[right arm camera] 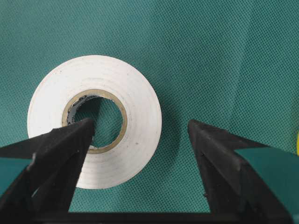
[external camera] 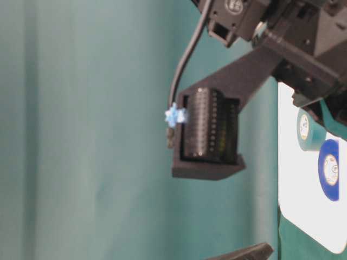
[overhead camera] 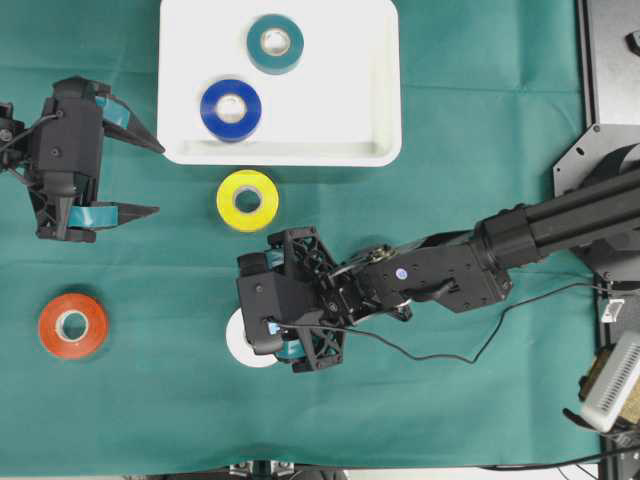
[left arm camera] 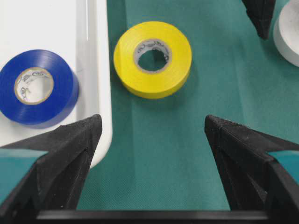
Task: Put the tape alternately from left to right into the white case.
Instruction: 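Lower the right gripper into the white roll's hole and close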
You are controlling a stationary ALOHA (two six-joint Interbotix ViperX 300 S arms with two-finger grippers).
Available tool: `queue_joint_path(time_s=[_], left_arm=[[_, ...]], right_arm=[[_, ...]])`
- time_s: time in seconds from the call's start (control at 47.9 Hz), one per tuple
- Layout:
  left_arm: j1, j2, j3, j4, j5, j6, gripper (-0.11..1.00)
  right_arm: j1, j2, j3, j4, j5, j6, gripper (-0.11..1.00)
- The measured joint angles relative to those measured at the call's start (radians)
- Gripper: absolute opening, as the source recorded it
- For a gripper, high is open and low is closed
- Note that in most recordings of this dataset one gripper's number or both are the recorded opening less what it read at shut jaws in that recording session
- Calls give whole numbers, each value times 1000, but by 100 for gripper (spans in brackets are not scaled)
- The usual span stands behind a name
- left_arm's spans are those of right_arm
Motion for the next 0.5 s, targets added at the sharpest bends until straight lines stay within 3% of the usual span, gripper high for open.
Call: queue_joint_path(time_s=[0.501], left_arm=[[0,0,0,2,0,0,61]], right_arm=[[-8,41,-2,0,-57,3,87]])
